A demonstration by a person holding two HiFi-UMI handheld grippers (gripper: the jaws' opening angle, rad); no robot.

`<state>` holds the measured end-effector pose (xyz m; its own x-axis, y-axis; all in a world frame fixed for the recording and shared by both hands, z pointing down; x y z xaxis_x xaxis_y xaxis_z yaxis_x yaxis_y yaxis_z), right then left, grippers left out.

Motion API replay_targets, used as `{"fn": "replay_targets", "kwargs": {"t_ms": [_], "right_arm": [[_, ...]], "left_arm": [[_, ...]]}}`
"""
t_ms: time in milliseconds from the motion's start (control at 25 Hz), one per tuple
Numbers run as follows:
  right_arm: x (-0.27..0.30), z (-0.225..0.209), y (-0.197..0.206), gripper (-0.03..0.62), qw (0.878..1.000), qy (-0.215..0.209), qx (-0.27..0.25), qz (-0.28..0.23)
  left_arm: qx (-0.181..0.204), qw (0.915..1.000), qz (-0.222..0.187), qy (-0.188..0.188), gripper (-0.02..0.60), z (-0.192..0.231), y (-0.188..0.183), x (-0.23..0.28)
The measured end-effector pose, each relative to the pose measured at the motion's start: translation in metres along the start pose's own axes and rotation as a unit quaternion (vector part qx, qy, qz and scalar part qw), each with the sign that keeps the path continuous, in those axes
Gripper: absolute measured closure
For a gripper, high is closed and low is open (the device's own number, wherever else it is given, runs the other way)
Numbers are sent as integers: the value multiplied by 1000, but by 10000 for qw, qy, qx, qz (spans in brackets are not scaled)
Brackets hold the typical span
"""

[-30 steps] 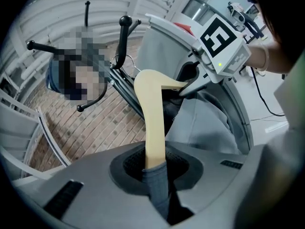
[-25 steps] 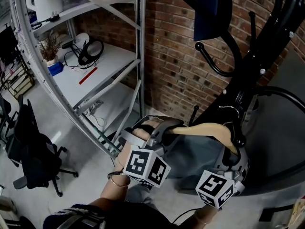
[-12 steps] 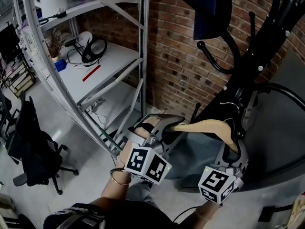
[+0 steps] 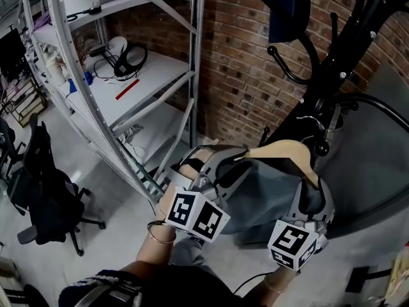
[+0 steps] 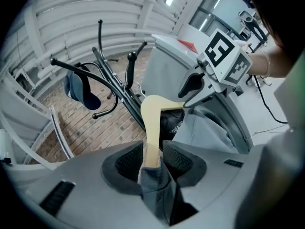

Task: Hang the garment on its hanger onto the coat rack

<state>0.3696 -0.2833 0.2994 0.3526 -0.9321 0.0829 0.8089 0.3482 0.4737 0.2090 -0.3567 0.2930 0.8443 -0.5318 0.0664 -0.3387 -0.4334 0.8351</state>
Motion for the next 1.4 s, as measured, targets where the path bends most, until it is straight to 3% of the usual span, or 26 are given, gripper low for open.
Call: {"fn": "replay_targets", "kwargs": {"t_ms": [240, 480, 680, 880, 1400], "right_arm": [[-40, -11, -9, 459, 9996, 119, 155, -219], [-89, -24, -23, 517, 9965, 272, 528, -594], [-118, -31, -27, 545, 9930, 312, 830, -780], [-135, -34, -25, 557, 9915, 272, 966, -825], [-145, -25, -22, 571, 9906, 180, 993, -923]], "left_arm": [[-62, 9991, -356, -204, 466, -6, -23, -34], [-188, 9982, -530, -204, 468, -20, -43, -72], [-196, 9972, -610, -375, 534, -30, -54, -94], [-211, 9966, -668, -439, 577, -40, -64, -108], [-145, 9929, -885, -777, 578, -47, -74, -127]]}}
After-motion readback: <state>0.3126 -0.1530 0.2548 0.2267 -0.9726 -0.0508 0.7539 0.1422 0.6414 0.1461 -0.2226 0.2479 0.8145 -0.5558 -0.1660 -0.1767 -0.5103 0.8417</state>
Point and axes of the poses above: the fingertips, and each gripper's own axes: x forward along the fingers, z to its left, y out of its underside, the point moved 5 cm from there along -x, backward along the fingers, and after that the axes turned 15 degrees about -x, right-handed, at the moved point
